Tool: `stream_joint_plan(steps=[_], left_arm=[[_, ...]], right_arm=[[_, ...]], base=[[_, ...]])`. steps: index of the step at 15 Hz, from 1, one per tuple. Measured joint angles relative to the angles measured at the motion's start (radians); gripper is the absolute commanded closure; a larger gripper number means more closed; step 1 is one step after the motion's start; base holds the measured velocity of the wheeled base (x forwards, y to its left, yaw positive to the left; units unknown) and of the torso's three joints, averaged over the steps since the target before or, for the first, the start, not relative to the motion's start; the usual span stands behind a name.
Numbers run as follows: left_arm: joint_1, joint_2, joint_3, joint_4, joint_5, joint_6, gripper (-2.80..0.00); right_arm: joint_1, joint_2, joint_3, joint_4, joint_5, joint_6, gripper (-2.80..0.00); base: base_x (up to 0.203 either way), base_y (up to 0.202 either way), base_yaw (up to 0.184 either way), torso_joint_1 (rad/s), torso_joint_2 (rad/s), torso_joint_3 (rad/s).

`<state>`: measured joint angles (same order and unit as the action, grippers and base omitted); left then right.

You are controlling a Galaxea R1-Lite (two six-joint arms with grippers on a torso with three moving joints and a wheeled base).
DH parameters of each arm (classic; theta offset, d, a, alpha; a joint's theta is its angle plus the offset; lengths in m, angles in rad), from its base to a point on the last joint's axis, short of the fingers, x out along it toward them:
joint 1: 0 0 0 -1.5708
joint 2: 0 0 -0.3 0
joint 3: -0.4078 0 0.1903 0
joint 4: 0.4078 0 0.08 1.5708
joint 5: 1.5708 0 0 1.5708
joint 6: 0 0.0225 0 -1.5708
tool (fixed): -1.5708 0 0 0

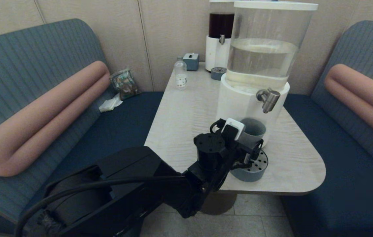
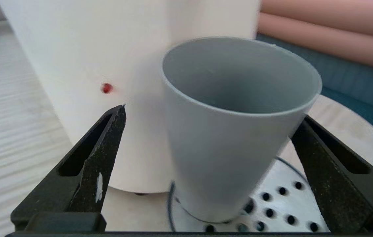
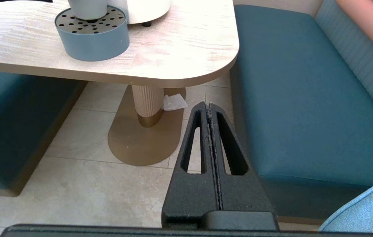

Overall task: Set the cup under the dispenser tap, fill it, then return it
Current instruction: Place the cup next to the water dispenser

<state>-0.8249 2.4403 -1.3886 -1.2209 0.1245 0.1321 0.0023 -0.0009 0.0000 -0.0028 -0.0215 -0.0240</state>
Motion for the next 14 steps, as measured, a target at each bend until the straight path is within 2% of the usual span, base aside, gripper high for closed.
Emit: stream_joint_plan(steps=[11, 14], left_arm=[[0.002, 0.041, -0.072, 0.028, 0.003, 0.008, -2.8], [0.003, 0.048, -0.086, 0.02, 0.022, 0.008, -2.8]], right_arm=[[0.0, 0.0, 0.0, 0.0, 0.0, 0.0, 0.0], [0.0, 0.0, 0.0, 0.0, 0.0, 0.0, 0.0]], base=[[0.0, 0.0, 0.0, 0.0, 0.0, 0.0], [0.0, 0.0, 0.0, 0.0, 0.0, 0.0]])
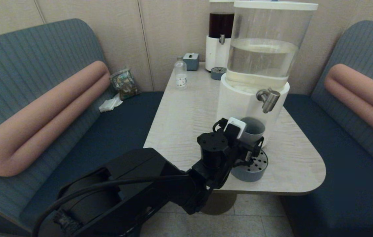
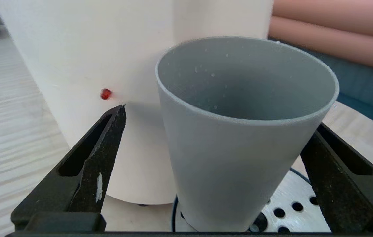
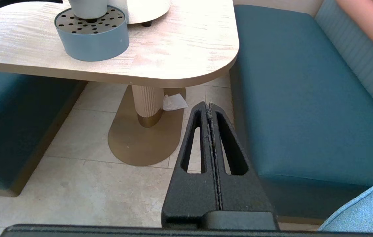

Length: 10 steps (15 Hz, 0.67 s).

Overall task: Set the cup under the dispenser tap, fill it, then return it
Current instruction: Place the cup next to the water dispenser

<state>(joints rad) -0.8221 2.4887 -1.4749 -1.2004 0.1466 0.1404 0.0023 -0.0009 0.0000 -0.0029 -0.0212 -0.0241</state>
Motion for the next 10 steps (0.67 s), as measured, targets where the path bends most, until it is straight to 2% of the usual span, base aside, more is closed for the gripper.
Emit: stream_joint_plan(steps=[10], left_arm=[[-0.001, -0.01, 0.022, -0.019, 0.011, 0.0, -2.8]], right_arm=[[0.0, 0.0, 0.0, 0.0, 0.0, 0.0, 0.0]], base=[[0.0, 0.0, 0.0, 0.0, 0.0, 0.0]])
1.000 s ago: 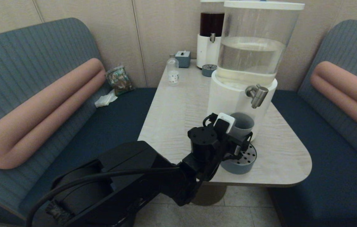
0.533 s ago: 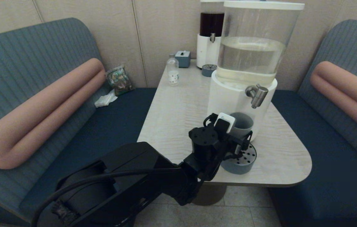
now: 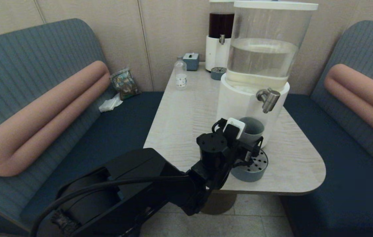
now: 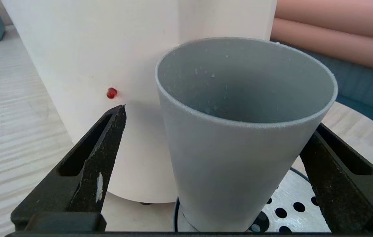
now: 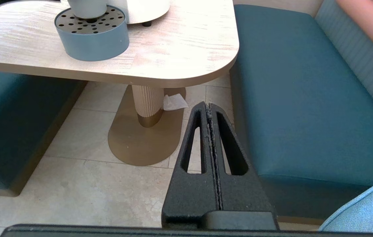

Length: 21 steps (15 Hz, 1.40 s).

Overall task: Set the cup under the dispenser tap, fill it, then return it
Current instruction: Place the cup next to the water dispenser

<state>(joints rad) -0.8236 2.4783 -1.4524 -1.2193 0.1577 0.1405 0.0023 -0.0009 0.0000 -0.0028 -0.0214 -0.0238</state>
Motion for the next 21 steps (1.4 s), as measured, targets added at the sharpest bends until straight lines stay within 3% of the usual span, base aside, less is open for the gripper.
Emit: stream_joint_plan(steps=[8, 9, 21], left_arm=[[-0.006, -0.013, 0.008, -0.011, 0.003, 0.014, -2.8], [-0.006, -0.013, 0.007, -0.011, 0.003, 0.014, 0.0], [-0.007, 0.006, 0.008, -0.019, 0.01, 0.015, 0.0]], right_arm=[[0.0, 0.0, 0.0, 0.0, 0.0, 0.0, 0.0], [0.0, 0.0, 0.0, 0.0, 0.0, 0.0, 0.0], [0.0, 0.0, 0.0, 0.0, 0.0, 0.0, 0.0]], base=[[0.0, 0.0, 0.0, 0.0, 0.0, 0.0], [0.0, 0.0, 0.0, 0.0, 0.0, 0.0], [0.0, 0.0, 0.0, 0.0, 0.0, 0.0]])
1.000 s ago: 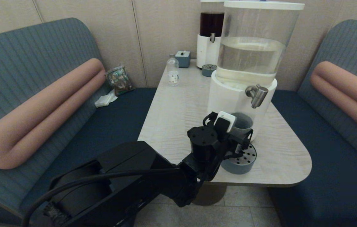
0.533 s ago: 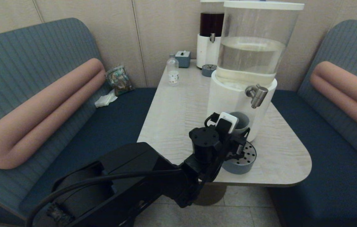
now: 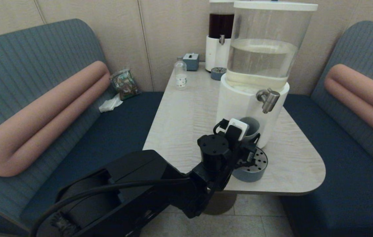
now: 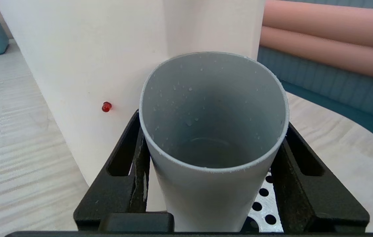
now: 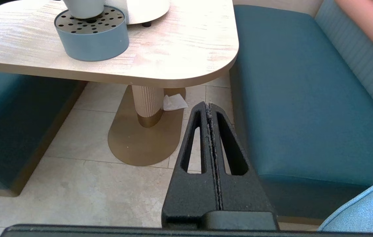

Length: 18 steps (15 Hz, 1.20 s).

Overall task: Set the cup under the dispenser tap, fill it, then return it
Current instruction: Place the cup next to the water dispenser

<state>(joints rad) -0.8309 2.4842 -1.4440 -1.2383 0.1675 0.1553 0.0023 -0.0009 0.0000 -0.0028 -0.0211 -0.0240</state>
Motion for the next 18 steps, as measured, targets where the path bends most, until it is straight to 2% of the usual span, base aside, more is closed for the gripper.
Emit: stream_joint_plan(steps=[4, 10, 18], left_arm=[[-0.002, -0.049, 0.063, 0.004, 0.011, 0.011, 0.0], [-0.01, -0.139, 0.207, -0.074, 0.038, 0.031, 0.0], [-0.011, -0.228, 0.351, -0.123, 0.073, 0.036, 0.0]], right_arm=[[0.0, 0.0, 0.0, 0.0, 0.0, 0.0, 0.0], [0.0, 0.0, 0.0, 0.0, 0.0, 0.0, 0.0], [0.0, 0.0, 0.0, 0.0, 0.0, 0.0, 0.0]], base=[[0.0, 0.0, 0.0, 0.0, 0.0, 0.0], [0.0, 0.0, 0.0, 0.0, 0.0, 0.0], [0.0, 0.0, 0.0, 0.0, 0.0, 0.0]])
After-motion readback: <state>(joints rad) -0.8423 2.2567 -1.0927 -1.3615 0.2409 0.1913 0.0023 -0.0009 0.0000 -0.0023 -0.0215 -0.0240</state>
